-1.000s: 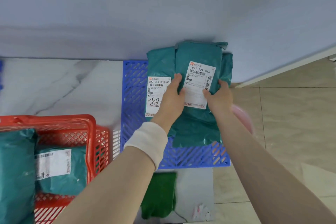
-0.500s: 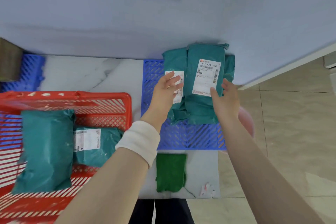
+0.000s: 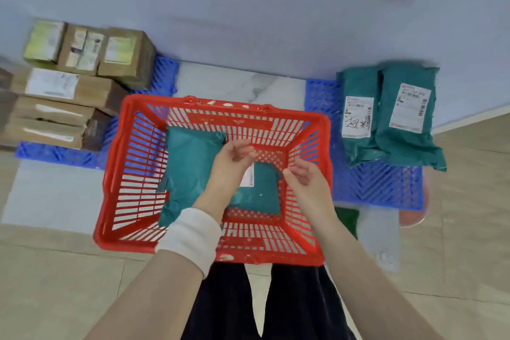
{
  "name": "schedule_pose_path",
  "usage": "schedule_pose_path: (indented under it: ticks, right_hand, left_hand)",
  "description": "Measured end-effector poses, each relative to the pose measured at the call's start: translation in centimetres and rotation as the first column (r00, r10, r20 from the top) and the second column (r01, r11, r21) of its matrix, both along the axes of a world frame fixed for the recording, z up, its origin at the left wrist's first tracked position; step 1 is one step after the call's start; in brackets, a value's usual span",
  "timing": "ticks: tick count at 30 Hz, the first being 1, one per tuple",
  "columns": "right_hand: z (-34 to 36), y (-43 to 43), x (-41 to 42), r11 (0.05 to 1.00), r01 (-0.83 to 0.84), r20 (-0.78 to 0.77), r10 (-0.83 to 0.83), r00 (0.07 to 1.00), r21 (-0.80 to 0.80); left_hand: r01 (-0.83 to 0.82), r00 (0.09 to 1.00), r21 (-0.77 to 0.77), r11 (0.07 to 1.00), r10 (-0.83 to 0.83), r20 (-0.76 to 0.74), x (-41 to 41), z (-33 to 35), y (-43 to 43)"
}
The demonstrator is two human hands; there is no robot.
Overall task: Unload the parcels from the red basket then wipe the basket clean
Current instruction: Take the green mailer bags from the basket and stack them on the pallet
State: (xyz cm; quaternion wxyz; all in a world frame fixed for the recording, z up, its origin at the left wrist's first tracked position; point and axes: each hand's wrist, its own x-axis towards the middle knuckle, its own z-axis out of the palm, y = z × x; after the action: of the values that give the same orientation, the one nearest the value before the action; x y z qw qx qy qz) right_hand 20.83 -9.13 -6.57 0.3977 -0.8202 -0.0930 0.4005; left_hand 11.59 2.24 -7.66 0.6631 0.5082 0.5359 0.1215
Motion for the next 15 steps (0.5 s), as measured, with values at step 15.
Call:
schedule_pose_path:
  ticks: [15]
  right_hand:
    - [-12.2, 9.6, -12.8, 0.917, -0.255, -0.243, 0.183, 0.953, -0.308]
  left_hand:
    - [0.077, 0.888, -0.162, 0.984, -0.142, -0.437, -13.9, -14.1, 8.5]
